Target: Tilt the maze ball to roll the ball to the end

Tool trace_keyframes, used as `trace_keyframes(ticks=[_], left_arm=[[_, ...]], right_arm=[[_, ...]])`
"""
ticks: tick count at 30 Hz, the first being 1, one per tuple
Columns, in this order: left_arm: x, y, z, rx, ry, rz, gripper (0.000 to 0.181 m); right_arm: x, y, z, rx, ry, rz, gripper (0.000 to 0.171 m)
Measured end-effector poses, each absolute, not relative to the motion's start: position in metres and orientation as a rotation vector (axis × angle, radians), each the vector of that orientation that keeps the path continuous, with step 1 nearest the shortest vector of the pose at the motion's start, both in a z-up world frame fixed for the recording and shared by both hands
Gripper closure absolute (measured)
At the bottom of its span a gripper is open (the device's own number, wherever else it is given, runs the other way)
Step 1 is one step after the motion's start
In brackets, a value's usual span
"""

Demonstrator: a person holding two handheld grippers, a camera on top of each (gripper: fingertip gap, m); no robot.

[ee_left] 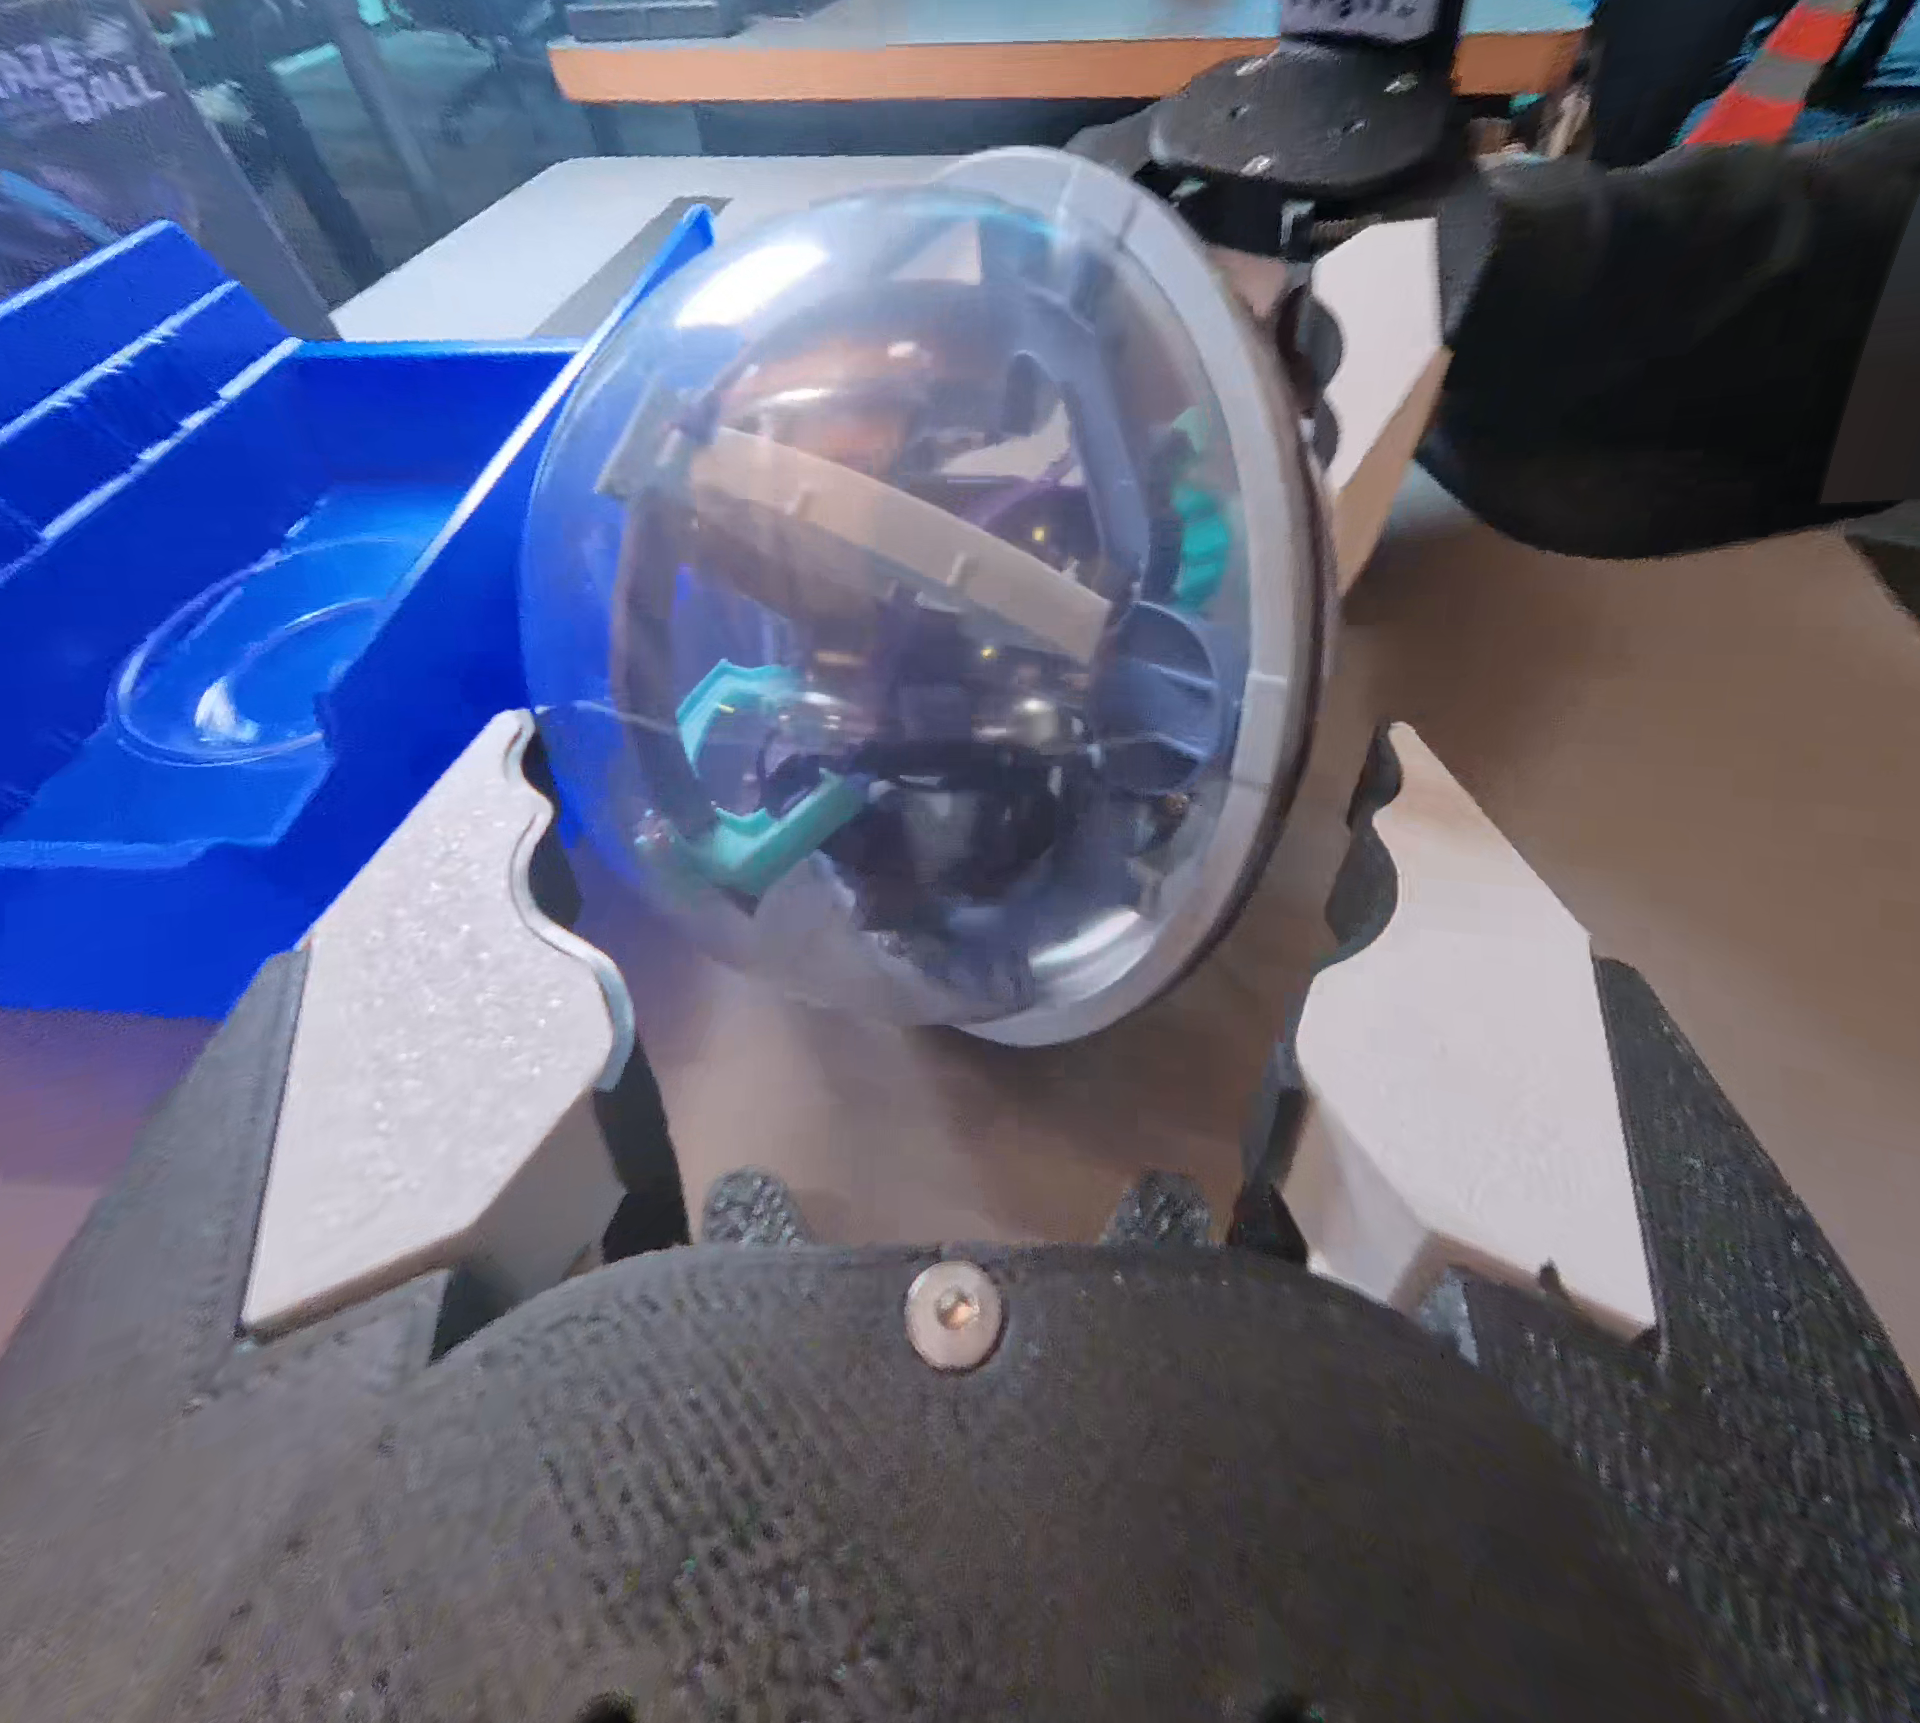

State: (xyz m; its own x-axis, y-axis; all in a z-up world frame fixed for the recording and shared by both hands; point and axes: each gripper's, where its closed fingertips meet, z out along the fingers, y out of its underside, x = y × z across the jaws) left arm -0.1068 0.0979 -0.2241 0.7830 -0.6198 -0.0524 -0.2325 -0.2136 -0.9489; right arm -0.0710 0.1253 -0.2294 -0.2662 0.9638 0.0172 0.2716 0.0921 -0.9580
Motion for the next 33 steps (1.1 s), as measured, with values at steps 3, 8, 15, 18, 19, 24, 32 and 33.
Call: trace_keyframes(ticks=[3, 8, 15, 18, 19, 24, 32, 33], left_arm=[[-0.113, 0.095, -0.226, -1.763, 0.64, -0.436, 0.039], [-0.119, 0.09, -0.229, -1.732, 0.577, -0.592, 0.041], [-0.118, 0.08, -0.248, -1.81, 0.569, -0.78, 0.045], [-0.109, 0.078, -0.263, -1.902, 0.622, -0.753, 0.047], [-0.107, 0.077, -0.267, -1.93, 0.633, -0.753, 0.047], [-0.1, 0.068, -0.285, -2.054, 0.702, -0.741, 0.052], [-0.124, 0.087, -0.21, -1.77, 0.689, -0.485, 0.036], [-0.12, 0.09, -0.215, -1.785, 0.701, -0.476, 0.037]], right_arm=[[-0.073, 0.119, -0.222, -1.2, -1.612, 1.19, 0.045], [-0.066, 0.117, -0.212, -1.165, -1.606, 1.282, 0.049], [-0.071, 0.112, -0.237, -1.189, -1.696, 1.182, 0.046], [-0.073, 0.111, -0.231, -1.161, -1.674, 1.136, 0.043], [-0.071, 0.111, -0.229, -1.159, -1.672, 1.144, 0.042], [-0.066, 0.114, -0.215, -1.177, -1.639, 1.176, 0.044], [-0.083, 0.116, -0.201, -1.257, -1.641, 1.172, 0.052], [-0.088, 0.116, -0.199, -1.271, -1.636, 1.174, 0.053]])
